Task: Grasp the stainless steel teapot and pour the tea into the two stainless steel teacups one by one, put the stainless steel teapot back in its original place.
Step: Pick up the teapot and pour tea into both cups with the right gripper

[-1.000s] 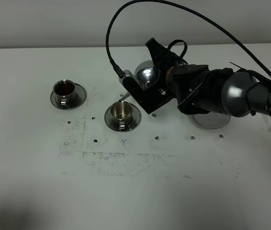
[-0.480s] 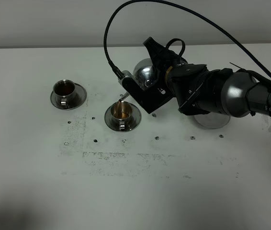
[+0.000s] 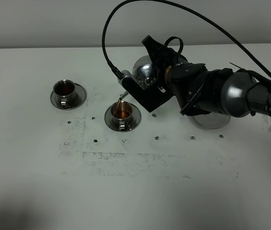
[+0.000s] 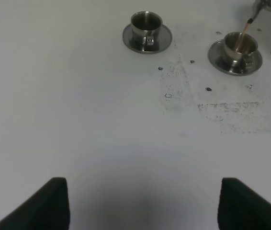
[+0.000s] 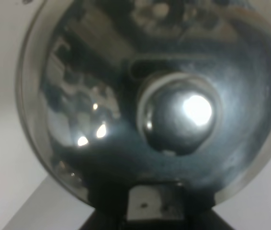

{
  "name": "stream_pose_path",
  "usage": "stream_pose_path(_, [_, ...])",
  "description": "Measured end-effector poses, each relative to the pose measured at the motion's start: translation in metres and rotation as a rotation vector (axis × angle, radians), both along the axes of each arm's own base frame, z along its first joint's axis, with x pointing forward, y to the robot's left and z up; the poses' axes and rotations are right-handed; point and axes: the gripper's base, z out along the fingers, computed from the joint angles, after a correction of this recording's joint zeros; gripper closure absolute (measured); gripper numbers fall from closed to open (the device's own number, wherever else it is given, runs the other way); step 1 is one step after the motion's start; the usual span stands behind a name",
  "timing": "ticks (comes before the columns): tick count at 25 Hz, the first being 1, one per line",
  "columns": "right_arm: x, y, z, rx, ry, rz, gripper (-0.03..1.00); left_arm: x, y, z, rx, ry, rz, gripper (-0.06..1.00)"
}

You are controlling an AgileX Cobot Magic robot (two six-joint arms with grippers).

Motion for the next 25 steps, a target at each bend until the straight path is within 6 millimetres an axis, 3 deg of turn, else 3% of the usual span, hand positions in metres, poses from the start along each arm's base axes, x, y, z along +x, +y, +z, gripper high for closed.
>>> stream_pose_path(25, [0.001, 0.0006, 0.0018, -0.013, -0.022, 0.014, 0.79, 0.0, 0.0, 0.0, 0.001, 0.0, 0.0, 0.25])
